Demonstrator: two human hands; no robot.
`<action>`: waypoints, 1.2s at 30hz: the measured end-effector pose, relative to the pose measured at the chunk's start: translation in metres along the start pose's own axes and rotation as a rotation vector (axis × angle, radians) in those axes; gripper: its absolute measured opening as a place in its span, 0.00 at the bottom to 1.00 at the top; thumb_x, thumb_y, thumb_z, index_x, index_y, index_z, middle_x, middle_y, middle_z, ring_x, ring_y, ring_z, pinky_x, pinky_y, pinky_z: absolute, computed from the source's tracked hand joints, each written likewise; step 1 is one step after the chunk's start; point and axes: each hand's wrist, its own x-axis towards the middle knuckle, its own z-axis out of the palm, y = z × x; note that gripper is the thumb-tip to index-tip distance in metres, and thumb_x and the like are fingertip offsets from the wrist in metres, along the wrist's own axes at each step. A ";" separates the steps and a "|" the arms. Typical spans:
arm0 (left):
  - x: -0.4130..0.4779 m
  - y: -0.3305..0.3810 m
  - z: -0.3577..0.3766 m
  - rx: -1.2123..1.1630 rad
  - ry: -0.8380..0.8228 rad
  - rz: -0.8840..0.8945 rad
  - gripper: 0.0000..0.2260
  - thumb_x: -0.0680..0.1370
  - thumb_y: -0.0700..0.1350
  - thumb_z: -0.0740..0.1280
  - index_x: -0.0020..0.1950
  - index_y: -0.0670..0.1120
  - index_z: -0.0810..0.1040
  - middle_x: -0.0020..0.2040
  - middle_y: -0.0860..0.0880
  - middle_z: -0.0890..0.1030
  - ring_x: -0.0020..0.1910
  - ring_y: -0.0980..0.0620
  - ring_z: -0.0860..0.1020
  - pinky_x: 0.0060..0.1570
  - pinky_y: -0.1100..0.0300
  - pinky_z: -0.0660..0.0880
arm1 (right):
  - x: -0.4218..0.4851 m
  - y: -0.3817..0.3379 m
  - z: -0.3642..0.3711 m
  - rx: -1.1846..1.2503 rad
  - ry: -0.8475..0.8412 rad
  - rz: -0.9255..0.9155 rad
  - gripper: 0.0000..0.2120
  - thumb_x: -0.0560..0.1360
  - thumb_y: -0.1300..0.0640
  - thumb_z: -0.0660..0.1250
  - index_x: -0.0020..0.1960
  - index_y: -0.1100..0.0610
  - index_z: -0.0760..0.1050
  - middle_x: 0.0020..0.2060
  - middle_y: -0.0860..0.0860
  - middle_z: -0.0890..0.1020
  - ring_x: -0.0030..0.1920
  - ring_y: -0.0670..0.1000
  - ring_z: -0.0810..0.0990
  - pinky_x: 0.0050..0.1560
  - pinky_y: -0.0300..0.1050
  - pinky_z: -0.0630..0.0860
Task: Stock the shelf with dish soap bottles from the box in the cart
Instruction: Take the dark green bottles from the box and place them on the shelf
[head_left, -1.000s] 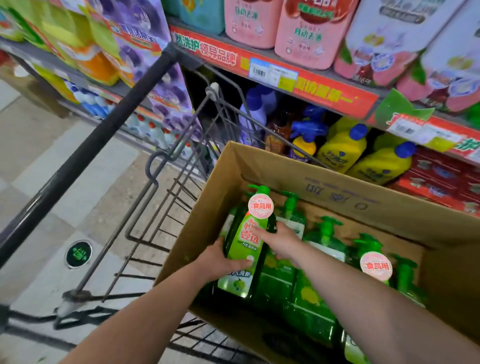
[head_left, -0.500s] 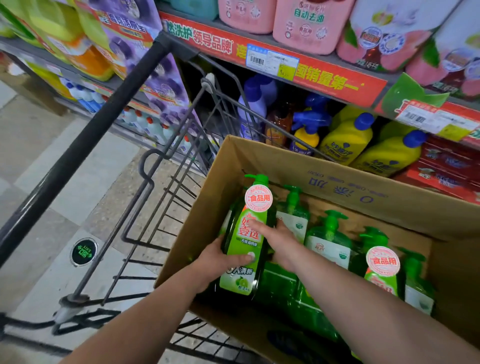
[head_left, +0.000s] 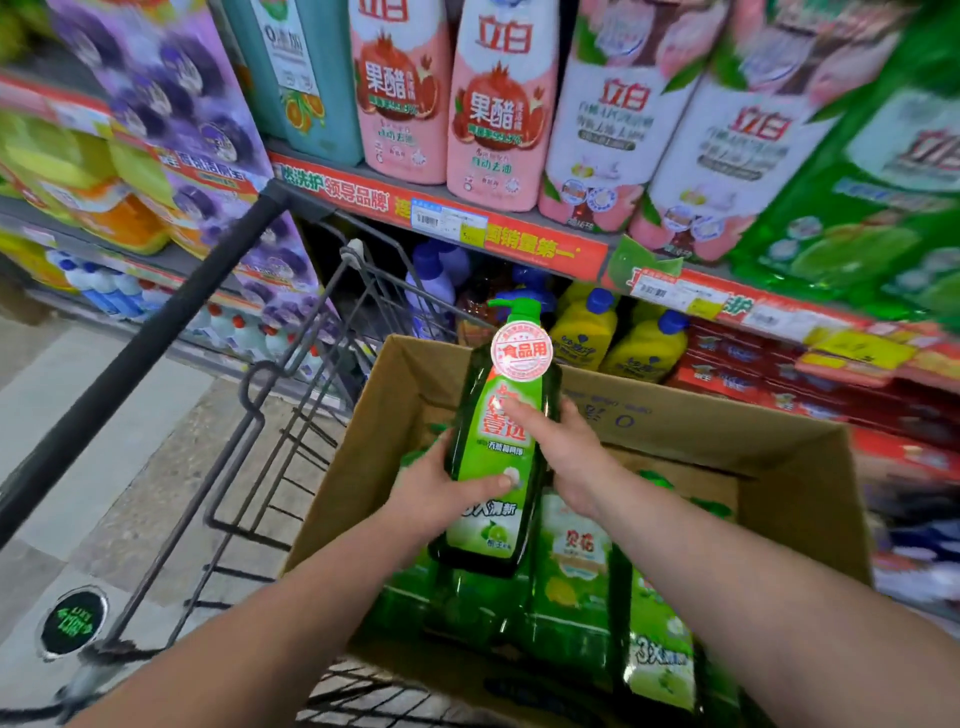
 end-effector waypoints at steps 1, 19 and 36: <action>-0.002 0.006 0.006 0.024 -0.017 0.019 0.30 0.58 0.56 0.79 0.57 0.56 0.76 0.50 0.52 0.85 0.50 0.52 0.83 0.55 0.51 0.78 | -0.007 -0.005 -0.008 0.007 0.012 -0.022 0.37 0.64 0.48 0.78 0.69 0.52 0.67 0.55 0.53 0.83 0.54 0.55 0.82 0.61 0.59 0.76; -0.151 0.077 0.234 0.284 -0.334 0.413 0.20 0.69 0.51 0.76 0.56 0.56 0.72 0.49 0.55 0.82 0.46 0.58 0.80 0.43 0.65 0.76 | -0.254 -0.032 -0.207 0.101 0.380 -0.426 0.33 0.60 0.45 0.79 0.63 0.51 0.74 0.53 0.51 0.84 0.54 0.54 0.83 0.60 0.58 0.77; -0.336 -0.001 0.512 0.330 -0.893 0.443 0.29 0.60 0.56 0.78 0.58 0.51 0.77 0.48 0.51 0.85 0.46 0.53 0.84 0.53 0.52 0.80 | -0.550 0.092 -0.409 0.276 0.812 -0.468 0.08 0.74 0.58 0.70 0.52 0.52 0.75 0.41 0.49 0.84 0.32 0.43 0.84 0.29 0.35 0.78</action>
